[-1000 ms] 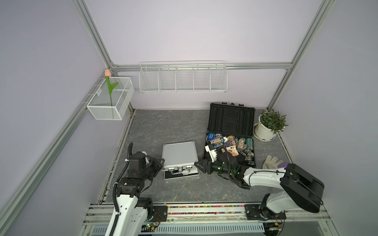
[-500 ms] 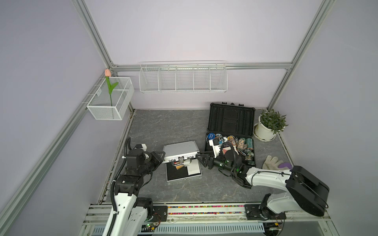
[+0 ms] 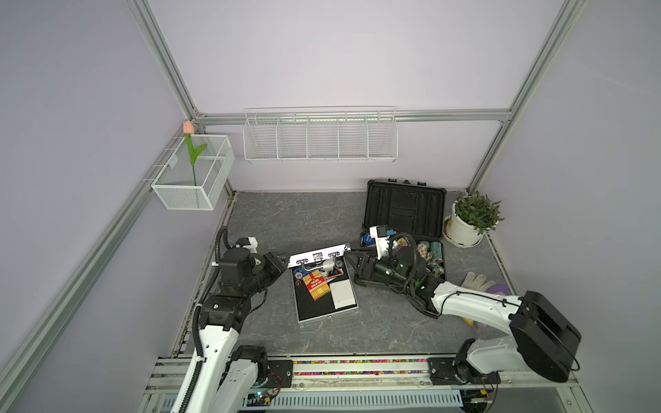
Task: Open the poker set cases
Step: Open the case lid on the poker set case.
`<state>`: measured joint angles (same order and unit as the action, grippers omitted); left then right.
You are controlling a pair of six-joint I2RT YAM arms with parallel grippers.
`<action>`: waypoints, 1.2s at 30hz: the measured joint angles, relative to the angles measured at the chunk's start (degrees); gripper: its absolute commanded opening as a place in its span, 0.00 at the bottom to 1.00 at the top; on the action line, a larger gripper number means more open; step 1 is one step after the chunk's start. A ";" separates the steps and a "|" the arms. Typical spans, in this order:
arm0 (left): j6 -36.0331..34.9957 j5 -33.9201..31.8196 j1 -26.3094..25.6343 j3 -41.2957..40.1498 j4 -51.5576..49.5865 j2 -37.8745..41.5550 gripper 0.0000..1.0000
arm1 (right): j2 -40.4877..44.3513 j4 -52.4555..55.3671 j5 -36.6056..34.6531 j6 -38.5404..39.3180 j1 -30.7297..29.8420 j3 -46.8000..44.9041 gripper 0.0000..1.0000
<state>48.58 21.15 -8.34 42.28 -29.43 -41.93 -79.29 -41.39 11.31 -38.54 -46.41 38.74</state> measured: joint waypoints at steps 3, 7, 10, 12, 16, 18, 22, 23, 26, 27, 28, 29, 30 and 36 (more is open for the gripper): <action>-1.38 0.04 -0.09 1.66 0.96 -3.04 0.42 | 0.02 1.25 1.38 -0.24 1.38 1.73 0.53; -2.40 0.76 -0.09 3.52 3.82 -7.87 0.43 | -0.39 3.17 3.74 -0.70 3.58 3.72 0.53; -2.80 1.36 0.44 4.74 5.88 -11.21 0.43 | -2.14 3.43 5.44 -1.40 5.16 5.73 0.52; -2.84 1.81 1.05 5.53 7.28 -13.27 0.43 | -3.98 3.17 6.64 -2.14 6.21 7.43 0.52; -3.34 2.80 2.12 7.45 9.68 -17.59 0.43 | -7.91 1.22 9.03 -3.91 8.22 10.47 0.52; -3.96 2.95 2.45 8.70 10.19 -19.61 0.43 | -9.90 0.98 9.92 -4.39 9.07 12.48 0.52; -5.57 2.45 2.82 11.69 10.14 -23.41 0.43 | -13.46 0.72 11.69 -4.48 10.40 16.00 0.53; -6.08 2.16 2.82 12.79 9.77 -24.22 0.43 | -13.99 0.57 12.11 -4.31 10.62 16.52 0.55; -8.28 1.29 2.82 16.02 8.85 -25.79 0.46 | -14.38 0.35 13.55 -2.56 10.95 17.22 0.60; -9.07 1.16 2.82 16.94 8.81 -25.99 0.48 | -14.38 0.04 14.01 -1.57 10.99 17.44 0.62; -9.99 1.20 2.82 17.81 9.18 -26.05 0.50 | -14.36 -0.83 14.60 -0.24 11.02 17.66 0.64; -10.84 1.25 2.71 18.45 9.88 -25.99 0.53 | -14.21 -1.84 15.21 1.16 10.95 17.84 0.66; -11.65 1.22 2.62 18.82 10.80 -25.83 0.55 | -13.97 -2.69 15.50 2.51 10.84 17.86 0.67; -13.75 -1.29 2.60 18.73 17.42 -25.14 0.58 | -12.63 -4.79 15.61 10.80 10.71 19.17 0.68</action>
<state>34.83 19.86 -5.74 61.01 -12.01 -67.07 -91.92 -46.17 26.92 -27.75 -35.70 57.91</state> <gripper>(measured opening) 0.579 0.682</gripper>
